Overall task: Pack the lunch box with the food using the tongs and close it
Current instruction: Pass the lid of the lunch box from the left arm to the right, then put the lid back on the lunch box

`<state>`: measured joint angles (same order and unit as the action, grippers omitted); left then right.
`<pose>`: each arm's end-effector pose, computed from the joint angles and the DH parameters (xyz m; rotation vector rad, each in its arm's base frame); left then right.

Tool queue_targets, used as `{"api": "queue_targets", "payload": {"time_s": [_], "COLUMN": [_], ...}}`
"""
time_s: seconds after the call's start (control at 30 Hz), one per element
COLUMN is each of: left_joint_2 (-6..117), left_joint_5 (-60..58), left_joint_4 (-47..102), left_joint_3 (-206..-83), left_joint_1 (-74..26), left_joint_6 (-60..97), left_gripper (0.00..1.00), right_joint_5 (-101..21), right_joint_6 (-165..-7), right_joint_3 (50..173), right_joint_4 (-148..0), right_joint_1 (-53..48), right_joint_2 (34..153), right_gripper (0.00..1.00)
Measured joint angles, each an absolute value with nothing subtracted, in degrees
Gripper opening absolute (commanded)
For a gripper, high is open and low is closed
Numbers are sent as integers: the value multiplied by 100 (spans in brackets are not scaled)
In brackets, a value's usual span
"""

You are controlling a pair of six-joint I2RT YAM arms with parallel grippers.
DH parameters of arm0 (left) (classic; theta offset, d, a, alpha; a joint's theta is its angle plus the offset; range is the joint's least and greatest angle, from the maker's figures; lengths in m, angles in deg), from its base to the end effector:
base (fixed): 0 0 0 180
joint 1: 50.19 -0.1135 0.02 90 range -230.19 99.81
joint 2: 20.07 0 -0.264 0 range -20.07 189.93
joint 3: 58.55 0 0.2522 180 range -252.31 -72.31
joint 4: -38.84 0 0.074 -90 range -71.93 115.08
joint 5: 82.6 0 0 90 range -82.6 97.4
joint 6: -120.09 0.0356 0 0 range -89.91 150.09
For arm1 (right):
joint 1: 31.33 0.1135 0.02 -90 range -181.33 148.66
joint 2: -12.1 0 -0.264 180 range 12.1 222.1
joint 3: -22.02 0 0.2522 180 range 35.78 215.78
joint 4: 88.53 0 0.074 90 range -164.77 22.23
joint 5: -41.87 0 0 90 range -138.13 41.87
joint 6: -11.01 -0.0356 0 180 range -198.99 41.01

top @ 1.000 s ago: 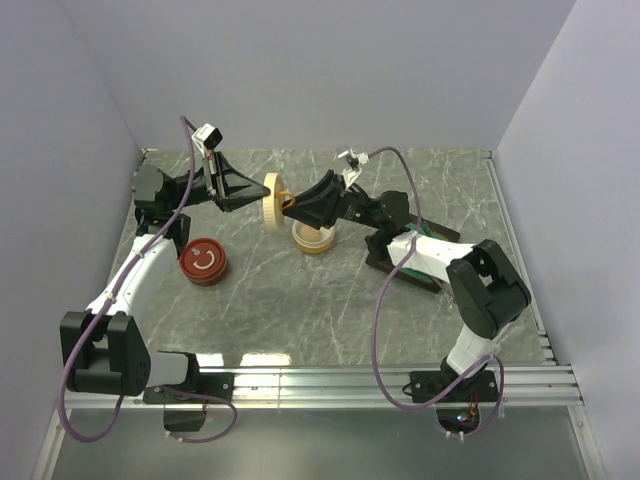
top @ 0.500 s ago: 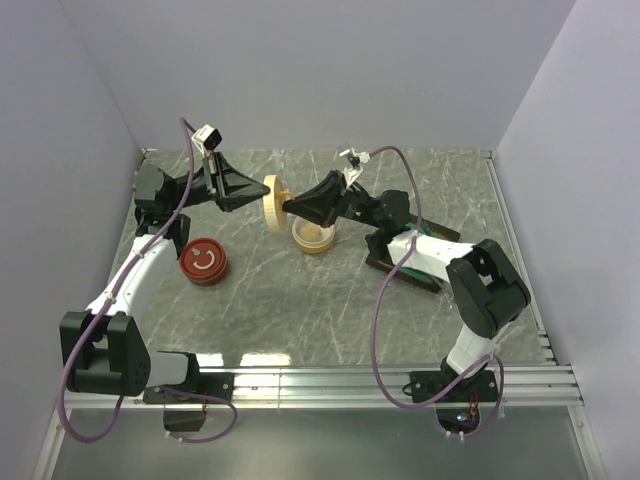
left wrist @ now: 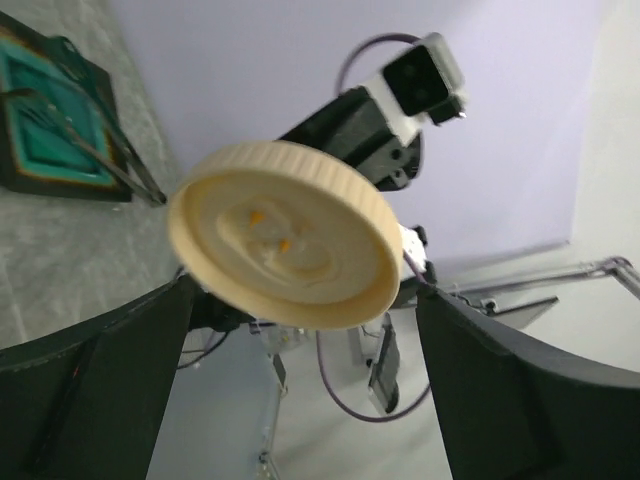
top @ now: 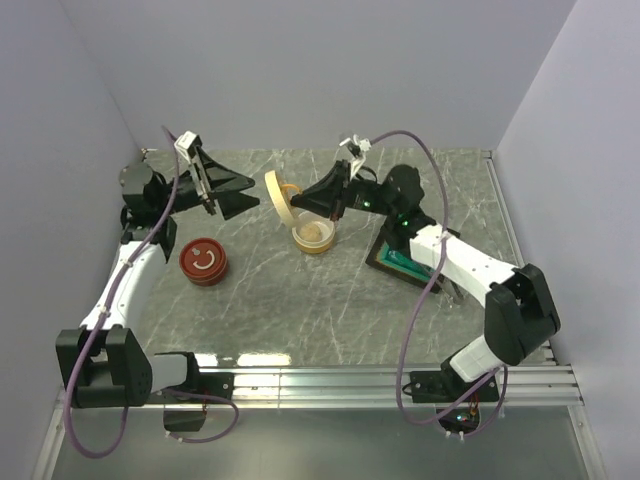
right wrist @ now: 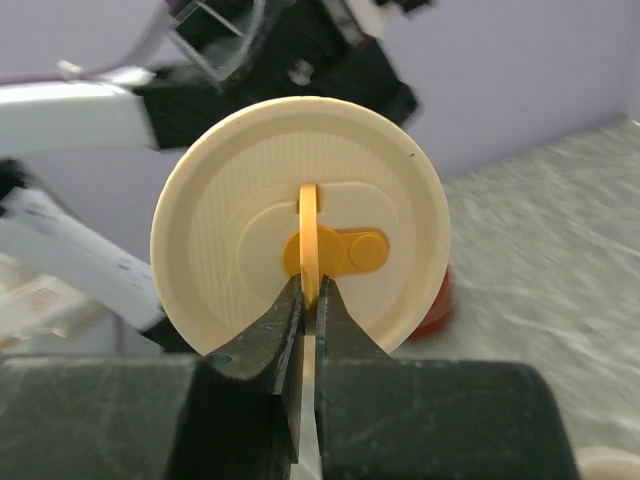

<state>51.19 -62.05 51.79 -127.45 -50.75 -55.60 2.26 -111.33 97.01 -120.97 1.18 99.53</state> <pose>0.2725 -0.0307 0.3690 -0.1081 1.8889 -1.9247 0.2765 0.2087 0.3560 -0.8471 1.2568 1.4630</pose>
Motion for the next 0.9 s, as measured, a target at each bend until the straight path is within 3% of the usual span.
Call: {"api": "queue_targets", "payload": {"time_s": [0.23, 0.43, 0.63, 0.9], "left_joint_2": [5006, 4960, 4610, 4011], "left_joint_5": [-5702, -4406, -3077, -2454], "left_joint_4": [2078, -40, -1004, -1083], "left_joint_3": [-13840, -15289, -15339, -14963], "left_joint_1": [-5554, -5558, -5558, -5558], "left_joint_6": [-2710, -153, 1172, 1617], "left_gripper": [99, 99, 99, 100], "right_joint_5": [-574, -1778, -2865, -3558], "right_joint_6": [-8844, -7456, -6858, -6779], "right_joint_3": [11325, 12934, 14033, 14081], "right_joint_4": [-8123, -5498, -3826, -3157], "right_joint_1": [92, 87, 87, 94], "right_joint_2": [9940, 10640, 11765, 12404], "right_gripper": [0, 0, 0, 0]}}
